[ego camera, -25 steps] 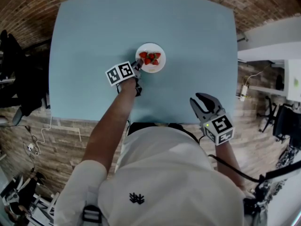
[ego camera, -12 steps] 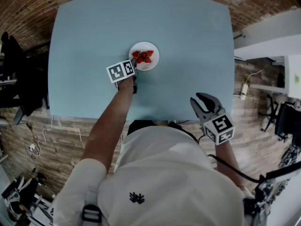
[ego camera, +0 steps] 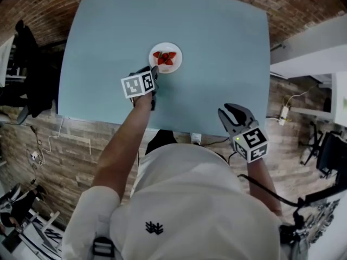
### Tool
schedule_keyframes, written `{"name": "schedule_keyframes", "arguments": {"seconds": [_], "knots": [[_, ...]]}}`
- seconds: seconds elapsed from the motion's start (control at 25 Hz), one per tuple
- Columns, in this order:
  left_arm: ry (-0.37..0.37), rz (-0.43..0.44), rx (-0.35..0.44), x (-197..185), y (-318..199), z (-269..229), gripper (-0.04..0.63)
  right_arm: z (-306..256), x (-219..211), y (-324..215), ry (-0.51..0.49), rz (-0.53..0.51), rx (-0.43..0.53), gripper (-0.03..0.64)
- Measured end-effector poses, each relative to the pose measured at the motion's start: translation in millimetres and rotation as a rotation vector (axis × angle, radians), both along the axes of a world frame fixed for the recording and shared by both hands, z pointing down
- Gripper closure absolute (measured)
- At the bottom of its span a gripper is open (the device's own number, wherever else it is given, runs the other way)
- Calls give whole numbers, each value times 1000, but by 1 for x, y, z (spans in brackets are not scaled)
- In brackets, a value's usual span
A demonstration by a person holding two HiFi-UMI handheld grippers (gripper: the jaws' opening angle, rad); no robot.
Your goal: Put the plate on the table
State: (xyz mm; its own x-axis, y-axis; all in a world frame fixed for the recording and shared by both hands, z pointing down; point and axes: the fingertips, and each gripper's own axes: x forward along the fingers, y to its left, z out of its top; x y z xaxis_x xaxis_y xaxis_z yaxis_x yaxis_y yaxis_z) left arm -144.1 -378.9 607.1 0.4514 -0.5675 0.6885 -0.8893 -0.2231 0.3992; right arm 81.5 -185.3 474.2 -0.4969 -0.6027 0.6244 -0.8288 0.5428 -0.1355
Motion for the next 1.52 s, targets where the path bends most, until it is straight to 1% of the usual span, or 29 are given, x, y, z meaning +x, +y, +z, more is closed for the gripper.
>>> {"name": "schedule_keyframes", "arguments": {"seconds": [0.2,0.32,0.56,0.68,0.84,1.0,1.2,1.36,1.52], "knots": [[-29,18,46,12,48,-33,463,0,7,13,2,-85,12,518],[-44,72,58,32,83,-51,463,1,13,21,17,-139,19,518],[-63,195,52,75,155,-72,465,5,20,40,18,-234,32,518],[-71,232,54,90,188,-81,465,13,22,56,12,-271,17,519],[-90,262,57,98,223,-97,465,12,19,69,4,-318,13,520],[-113,292,46,108,251,-109,465,11,25,73,0,-340,17,520],[-127,344,-1,116,276,-111,465,13,28,77,-7,-361,12,520],[-114,390,-38,122,289,-108,466,12,28,79,-16,-361,16,520],[-126,402,-39,126,290,-112,480,8,33,79,-23,-352,28,520]]}}
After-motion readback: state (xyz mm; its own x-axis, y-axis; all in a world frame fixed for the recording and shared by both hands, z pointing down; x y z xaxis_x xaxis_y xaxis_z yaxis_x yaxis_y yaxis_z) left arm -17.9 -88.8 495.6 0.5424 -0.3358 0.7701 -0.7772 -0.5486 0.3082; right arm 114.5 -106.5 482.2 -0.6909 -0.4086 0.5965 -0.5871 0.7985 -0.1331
